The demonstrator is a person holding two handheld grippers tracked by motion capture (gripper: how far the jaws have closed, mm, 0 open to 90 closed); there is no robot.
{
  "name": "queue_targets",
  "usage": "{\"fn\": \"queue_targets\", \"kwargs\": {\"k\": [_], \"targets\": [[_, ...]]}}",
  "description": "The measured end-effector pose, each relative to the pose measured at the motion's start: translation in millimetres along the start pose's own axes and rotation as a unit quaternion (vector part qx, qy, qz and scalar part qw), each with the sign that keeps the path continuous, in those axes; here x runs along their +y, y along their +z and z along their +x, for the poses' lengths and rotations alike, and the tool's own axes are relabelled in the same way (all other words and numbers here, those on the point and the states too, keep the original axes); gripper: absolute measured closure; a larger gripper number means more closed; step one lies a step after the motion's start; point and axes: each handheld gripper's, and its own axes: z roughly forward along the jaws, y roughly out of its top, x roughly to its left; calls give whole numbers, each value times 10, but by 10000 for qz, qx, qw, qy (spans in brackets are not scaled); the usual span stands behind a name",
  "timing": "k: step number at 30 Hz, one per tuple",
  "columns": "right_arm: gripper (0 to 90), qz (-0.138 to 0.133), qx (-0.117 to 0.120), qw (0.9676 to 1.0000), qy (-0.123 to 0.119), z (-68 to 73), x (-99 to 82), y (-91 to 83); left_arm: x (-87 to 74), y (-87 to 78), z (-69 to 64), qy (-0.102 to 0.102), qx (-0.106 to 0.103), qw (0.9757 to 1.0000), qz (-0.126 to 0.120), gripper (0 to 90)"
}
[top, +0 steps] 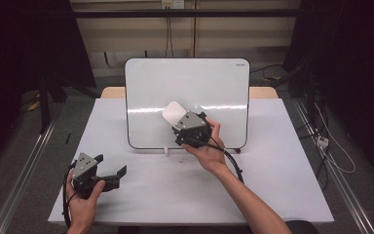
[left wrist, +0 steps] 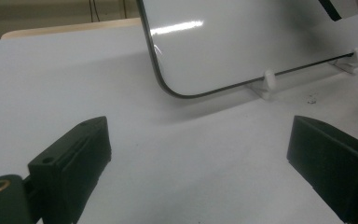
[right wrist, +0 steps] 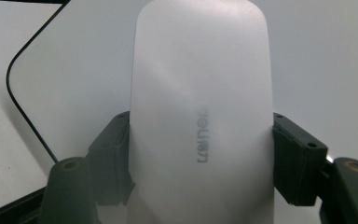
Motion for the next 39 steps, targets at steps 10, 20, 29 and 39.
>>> {"fn": "queue_targets", "kwargs": {"k": [10, 20, 29, 39], "targets": [[318, 4, -112, 9997, 210, -184, -79, -84, -29, 9, 50, -79, -9, 9999, 68, 61], [318, -24, -213, 9991, 353, -335, -152, -209, -30, -3, 42, -105, 23, 9999, 40, 63], [318, 42, -340, 9984, 459, -458, -279, -313, -13, 3, 36, -48, 17, 10000, 39, 63], [318, 91, -517, 9964, 670, -646, -443, -474, 2, 13, 19, 1, 34, 10000, 48, 63]]}}
